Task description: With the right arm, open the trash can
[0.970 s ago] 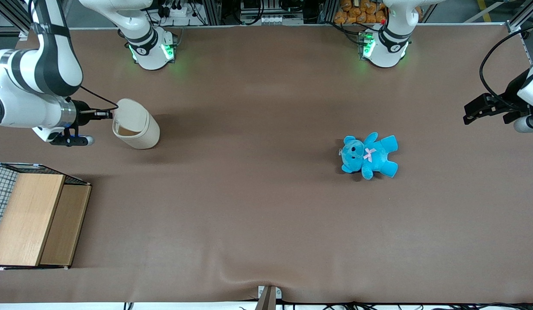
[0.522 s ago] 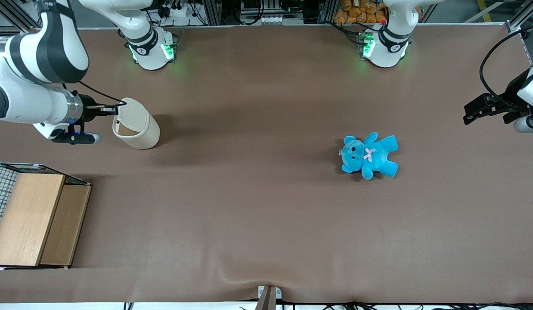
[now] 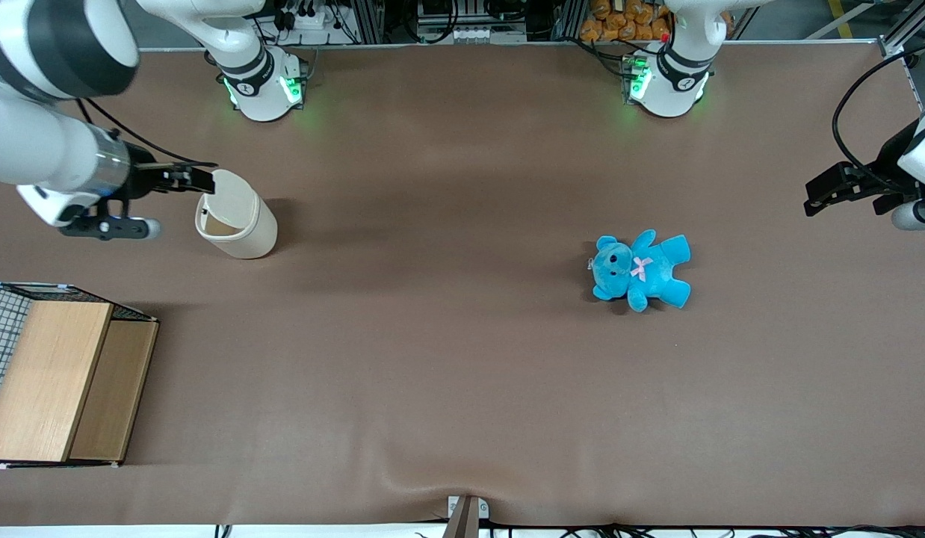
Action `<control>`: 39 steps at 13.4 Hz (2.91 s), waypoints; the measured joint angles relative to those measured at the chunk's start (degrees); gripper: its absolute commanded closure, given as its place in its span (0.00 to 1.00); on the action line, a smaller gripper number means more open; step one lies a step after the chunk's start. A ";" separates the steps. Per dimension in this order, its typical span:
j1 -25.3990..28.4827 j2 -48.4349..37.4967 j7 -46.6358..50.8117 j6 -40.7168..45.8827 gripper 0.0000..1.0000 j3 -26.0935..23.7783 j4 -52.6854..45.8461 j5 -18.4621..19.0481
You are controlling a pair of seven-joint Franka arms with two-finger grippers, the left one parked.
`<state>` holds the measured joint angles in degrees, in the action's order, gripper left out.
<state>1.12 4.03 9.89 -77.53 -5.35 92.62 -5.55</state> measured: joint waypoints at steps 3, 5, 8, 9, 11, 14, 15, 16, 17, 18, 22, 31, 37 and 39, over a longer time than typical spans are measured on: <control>-0.30 3.96 0.00 5.45 0.00 0.31 -10.85 0.13; -0.55 4.59 0.00 6.10 0.00 0.53 -13.99 0.35; -1.49 4.16 0.00 6.05 0.00 0.60 -16.80 0.54; -1.89 3.37 0.00 5.23 0.00 0.69 -17.41 0.53; -2.29 0.09 -0.02 3.81 0.00 1.02 -17.07 0.53; -2.32 -6.13 -1.20 -1.29 0.00 2.23 -9.76 0.54; -2.33 -7.84 -2.57 -3.68 0.00 3.11 -6.49 0.54; -2.36 -8.80 -3.78 -5.17 0.00 3.85 -4.32 0.57; -2.37 -9.08 -4.36 -5.97 0.00 4.22 -3.49 0.63; -2.37 -9.02 -4.63 -6.49 0.00 4.31 -3.43 0.70; -2.37 -8.33 -4.78 -7.57 0.00 4.28 -4.13 1.00; -2.37 -5.31 -4.83 -7.77 0.00 4.32 -7.86 2.62; -2.47 -5.21 -4.85 -7.77 0.00 4.35 -8.05 3.39; -2.50 -5.17 -4.85 -7.77 0.00 4.35 -8.05 3.41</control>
<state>-1.38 -1.14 5.04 -85.31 -1.00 84.57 -2.14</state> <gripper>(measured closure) 0.000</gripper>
